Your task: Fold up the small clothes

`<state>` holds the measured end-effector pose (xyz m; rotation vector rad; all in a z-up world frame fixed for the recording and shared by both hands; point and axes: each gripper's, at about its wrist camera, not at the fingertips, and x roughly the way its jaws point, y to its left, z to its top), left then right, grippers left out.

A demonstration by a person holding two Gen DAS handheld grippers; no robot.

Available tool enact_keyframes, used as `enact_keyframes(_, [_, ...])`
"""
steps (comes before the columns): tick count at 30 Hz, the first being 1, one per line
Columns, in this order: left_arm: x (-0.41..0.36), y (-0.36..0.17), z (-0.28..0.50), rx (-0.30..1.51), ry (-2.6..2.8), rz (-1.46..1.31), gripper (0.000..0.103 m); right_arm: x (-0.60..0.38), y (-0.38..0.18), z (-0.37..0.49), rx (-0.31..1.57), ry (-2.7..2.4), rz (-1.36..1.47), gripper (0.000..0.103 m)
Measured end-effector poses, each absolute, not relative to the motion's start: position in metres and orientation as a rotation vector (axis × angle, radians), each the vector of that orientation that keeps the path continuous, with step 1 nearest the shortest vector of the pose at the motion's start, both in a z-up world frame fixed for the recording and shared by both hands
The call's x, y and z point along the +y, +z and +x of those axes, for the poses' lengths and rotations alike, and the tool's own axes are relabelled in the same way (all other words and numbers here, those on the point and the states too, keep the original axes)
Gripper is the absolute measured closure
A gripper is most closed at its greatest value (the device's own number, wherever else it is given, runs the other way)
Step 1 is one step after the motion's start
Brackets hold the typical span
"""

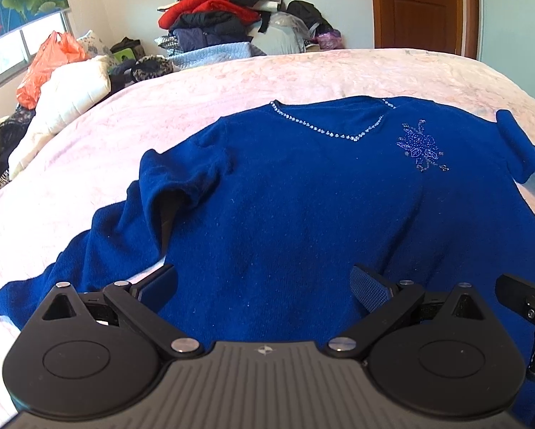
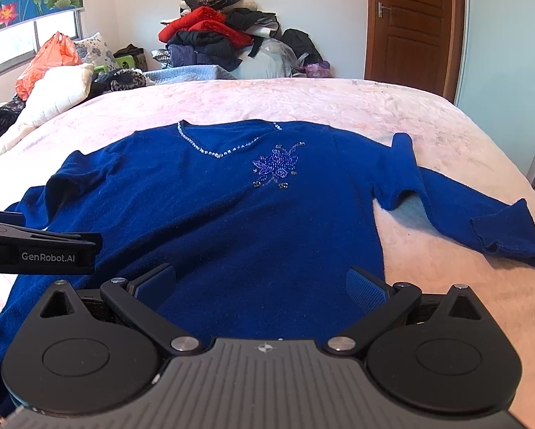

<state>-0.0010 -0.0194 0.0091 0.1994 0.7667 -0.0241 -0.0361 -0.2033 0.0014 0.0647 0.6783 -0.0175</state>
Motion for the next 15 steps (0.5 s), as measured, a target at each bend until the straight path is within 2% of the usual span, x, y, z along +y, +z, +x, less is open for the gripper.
enact_keyframes(15, [-0.0219,0.0100,-0.0004,0.767,-0.036,0.197,0.000,-0.2018,0.0018,-0.0388,0.661,-0.014,0.047,0.000])
